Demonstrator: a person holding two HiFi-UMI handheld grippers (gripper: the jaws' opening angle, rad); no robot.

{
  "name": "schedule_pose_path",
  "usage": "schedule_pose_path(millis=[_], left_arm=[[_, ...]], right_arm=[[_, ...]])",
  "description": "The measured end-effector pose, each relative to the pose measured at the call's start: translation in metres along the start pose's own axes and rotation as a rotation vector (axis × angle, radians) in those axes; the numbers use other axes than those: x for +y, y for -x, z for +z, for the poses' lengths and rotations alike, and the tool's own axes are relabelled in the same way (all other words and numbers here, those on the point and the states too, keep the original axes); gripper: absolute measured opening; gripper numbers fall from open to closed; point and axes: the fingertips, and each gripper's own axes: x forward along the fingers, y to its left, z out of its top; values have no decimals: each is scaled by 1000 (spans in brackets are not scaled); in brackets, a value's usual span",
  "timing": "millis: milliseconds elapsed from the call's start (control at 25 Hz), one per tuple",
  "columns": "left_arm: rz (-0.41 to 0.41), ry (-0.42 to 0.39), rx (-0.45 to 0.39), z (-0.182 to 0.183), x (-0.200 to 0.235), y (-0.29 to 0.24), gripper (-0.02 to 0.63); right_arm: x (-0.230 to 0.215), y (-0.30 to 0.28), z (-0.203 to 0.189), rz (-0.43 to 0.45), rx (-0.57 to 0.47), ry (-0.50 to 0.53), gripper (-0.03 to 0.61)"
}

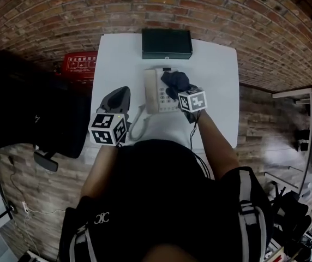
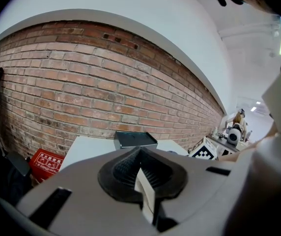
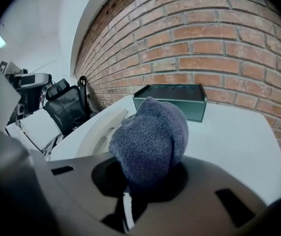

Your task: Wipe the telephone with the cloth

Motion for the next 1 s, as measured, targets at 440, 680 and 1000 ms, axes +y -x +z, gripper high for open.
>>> schedule_pose_path(millis=[440, 680, 1000], left_arm=[[-52, -26, 18, -3, -17, -6, -5], [-69, -26, 24, -7, -23, -9, -5], [-93, -40, 24, -7, -40, -15, -5]], right_arm=[[21, 13, -34, -12, 21, -11, 37], [44, 19, -75, 14, 49, -17, 37], [54, 26, -85, 48, 77, -62, 37]])
